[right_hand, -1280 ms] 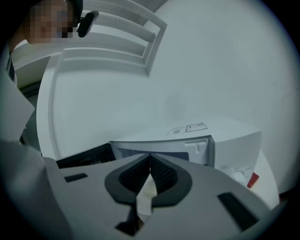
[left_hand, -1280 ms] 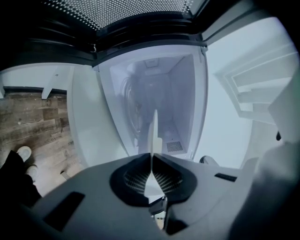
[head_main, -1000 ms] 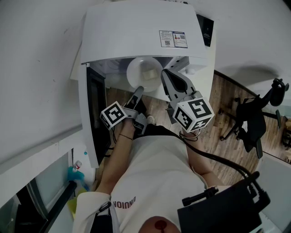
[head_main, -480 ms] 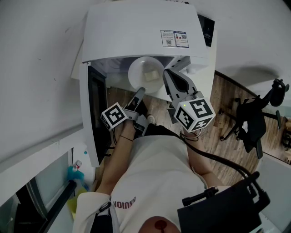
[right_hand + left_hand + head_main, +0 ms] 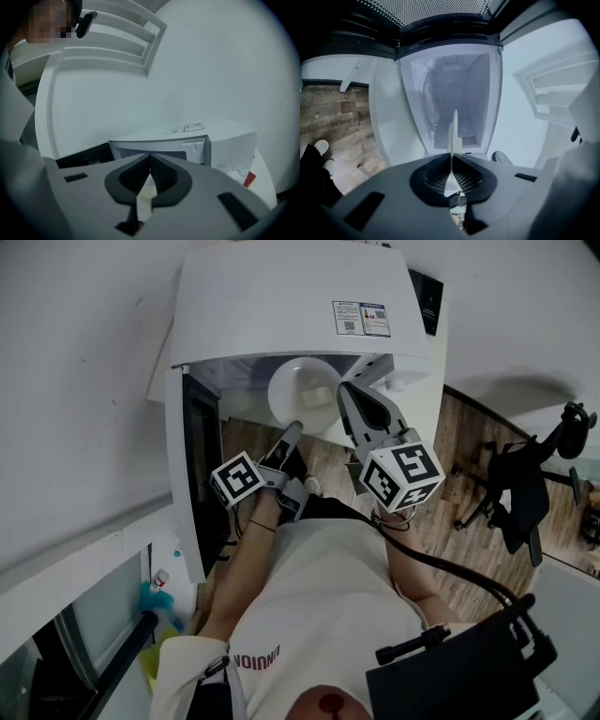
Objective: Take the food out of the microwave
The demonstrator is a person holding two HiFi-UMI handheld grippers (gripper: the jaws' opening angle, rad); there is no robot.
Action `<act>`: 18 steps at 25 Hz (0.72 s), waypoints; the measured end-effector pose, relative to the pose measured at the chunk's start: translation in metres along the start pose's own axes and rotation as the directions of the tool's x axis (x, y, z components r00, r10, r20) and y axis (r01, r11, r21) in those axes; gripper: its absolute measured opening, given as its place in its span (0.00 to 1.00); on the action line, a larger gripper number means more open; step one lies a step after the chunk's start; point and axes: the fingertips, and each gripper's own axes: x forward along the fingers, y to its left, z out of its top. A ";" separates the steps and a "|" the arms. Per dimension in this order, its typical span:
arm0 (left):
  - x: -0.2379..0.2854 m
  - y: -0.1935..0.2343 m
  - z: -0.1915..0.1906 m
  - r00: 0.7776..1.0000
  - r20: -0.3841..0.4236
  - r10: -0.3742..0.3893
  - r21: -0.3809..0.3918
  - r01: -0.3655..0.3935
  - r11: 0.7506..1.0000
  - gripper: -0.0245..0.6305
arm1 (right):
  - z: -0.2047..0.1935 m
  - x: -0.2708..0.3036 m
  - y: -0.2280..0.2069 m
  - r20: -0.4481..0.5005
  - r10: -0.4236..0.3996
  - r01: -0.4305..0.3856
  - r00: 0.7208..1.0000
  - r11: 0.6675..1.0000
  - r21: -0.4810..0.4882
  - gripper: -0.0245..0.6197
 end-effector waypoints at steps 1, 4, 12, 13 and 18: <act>-0.001 0.001 0.000 1.000 -0.003 0.009 0.004 -0.009 1.000 0.07 | 0.000 0.000 0.000 0.000 -0.001 0.001 1.000 1.000 -0.003 0.07; -0.006 0.011 -0.001 0.997 -0.018 0.073 0.030 -0.073 0.997 0.07 | -0.001 -0.001 0.001 -0.002 -0.003 0.003 1.000 1.000 -0.005 0.07; -0.004 0.003 -0.004 0.999 -0.019 0.030 0.008 -0.030 1.000 0.07 | -0.002 0.000 0.001 -0.007 -0.005 0.005 1.000 1.000 -0.004 0.07; -0.005 0.004 -0.004 0.999 -0.021 0.038 0.011 -0.037 0.999 0.07 | -0.002 0.000 0.001 -0.009 -0.004 0.004 1.000 1.000 -0.005 0.07; 0.000 -0.008 -0.004 0.999 -0.004 -0.034 -0.025 0.034 0.999 0.07 | -0.002 0.000 0.002 -0.012 -0.007 0.007 1.000 1.000 -0.008 0.07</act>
